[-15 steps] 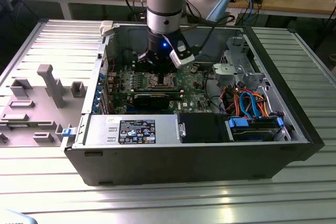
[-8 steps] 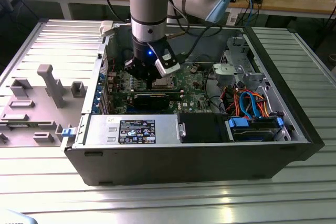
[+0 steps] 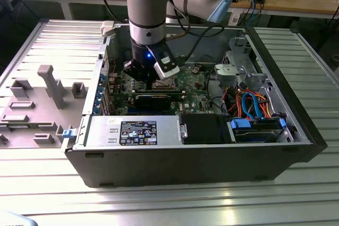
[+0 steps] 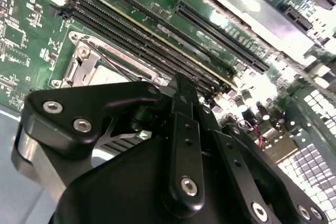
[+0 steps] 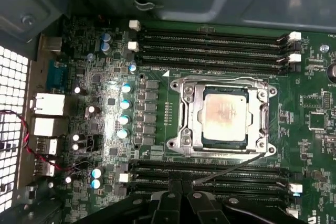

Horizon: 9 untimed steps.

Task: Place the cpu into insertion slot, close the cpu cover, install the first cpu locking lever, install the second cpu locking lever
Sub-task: 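Install the second cpu locking lever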

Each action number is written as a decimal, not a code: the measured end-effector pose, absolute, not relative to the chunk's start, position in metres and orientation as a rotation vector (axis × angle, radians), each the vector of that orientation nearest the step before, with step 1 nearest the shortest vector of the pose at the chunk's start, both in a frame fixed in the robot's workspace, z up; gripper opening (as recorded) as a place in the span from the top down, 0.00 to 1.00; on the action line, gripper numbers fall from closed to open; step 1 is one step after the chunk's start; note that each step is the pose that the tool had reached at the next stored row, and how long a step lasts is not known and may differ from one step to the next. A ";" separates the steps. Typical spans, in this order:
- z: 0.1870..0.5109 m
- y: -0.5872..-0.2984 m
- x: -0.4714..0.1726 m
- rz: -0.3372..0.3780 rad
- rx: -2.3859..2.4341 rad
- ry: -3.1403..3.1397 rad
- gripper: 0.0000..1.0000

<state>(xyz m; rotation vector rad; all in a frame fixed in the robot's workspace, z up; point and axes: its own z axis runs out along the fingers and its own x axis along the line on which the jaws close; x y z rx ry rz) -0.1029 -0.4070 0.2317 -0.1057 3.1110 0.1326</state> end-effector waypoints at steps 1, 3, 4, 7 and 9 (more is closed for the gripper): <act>0.232 -0.407 -0.104 0.132 -0.106 3.108 0.89; 0.236 -0.408 -0.106 0.132 -0.106 3.104 0.89; 0.240 -0.408 -0.106 0.132 -0.106 3.104 0.89; 0.254 -0.408 -0.106 0.132 -0.106 3.103 0.89; 0.254 -0.408 -0.102 0.133 -0.105 3.107 0.89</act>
